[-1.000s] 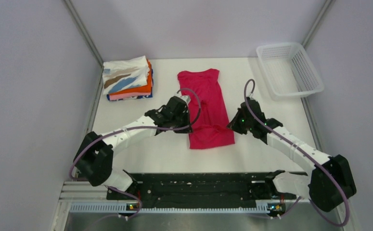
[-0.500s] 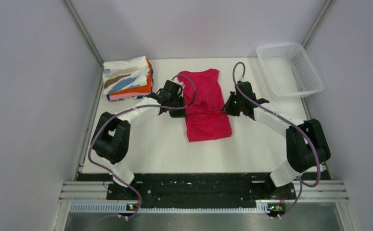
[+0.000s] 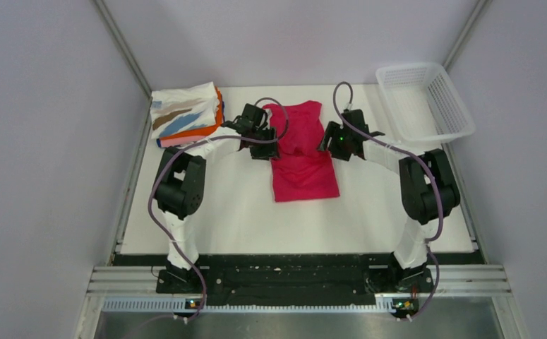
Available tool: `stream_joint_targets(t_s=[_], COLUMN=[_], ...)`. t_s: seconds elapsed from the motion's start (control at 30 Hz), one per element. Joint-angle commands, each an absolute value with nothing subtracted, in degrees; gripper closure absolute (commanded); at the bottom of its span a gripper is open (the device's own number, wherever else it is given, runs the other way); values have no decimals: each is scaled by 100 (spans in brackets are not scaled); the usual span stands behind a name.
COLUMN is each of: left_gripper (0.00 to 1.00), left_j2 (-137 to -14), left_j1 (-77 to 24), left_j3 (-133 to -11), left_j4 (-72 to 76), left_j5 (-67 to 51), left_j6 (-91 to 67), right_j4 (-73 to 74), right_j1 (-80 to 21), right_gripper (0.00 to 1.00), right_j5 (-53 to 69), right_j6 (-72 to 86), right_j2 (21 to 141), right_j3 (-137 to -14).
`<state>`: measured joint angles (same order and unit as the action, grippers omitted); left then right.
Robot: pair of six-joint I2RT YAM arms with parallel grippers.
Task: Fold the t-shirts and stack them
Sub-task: Fold the folded rectangular tshirt in 1/3 of the way, then grab one side of the 2/3 rectangular tshirt with both arms
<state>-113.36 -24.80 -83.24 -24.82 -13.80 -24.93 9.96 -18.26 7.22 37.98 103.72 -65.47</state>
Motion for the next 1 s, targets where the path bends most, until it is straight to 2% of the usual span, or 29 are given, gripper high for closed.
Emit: stream_joint_targets(t_s=[0.0, 0.03, 0.07, 0.2, 0.33, 0.47, 0.6, 0.67, 0.77, 0.97], left_gripper=[25, 4, 1, 1, 1, 1, 1, 5, 16, 34], left_j2=[-11164, -11056, -10902, -10184, -9506, -8933, -8451, -8458, -8646, -9138], left_j1=[-2316, -2289, -2277, -2284, -2404, -2717, -2909, -2930, -2993, -3072], left_j3=[-8826, -8882, -8885, -8259, -7114, -6123, -5172, -4856, -4657, -4531], left_j4=[-2629, -2691, -2701, -2294, -1812, -1854, -1653, -1307, -1028, -468], left_j5=[-1099, -1002, -882, -1234, -1913, -1763, -1613, -1753, -1694, -1788], left_j6=[-2344, -2351, -2380, -2583, -2926, -3285, -3751, -4006, -4273, -4787], right_j4=[608, 670, 688, 287, 53, -99, 391, 453, 502, 223], right_j1=[-1718, -1722, -1723, -1727, -1811, -1863, -1861, -1863, -1861, -1859], right_gripper=[20, 13, 11, 8, 6, 6, 6, 6, 7, 25], right_j5=[657, 656, 686, 1141, 1793, 1528, 1193, 1179, 1112, 870], right_j6=[3064, 2954, 2841, 2817, 3058, 3624, 3871, 4010, 4110, 4261], right_j2=[10532, 10448, 10324, 9503, 8764, 7987, 7509, 7409, 7336, 7456], right_j3=[-7390, -7449, -7406, -6585, -5565, -4528, -3859, -3535, -3294, -3067])
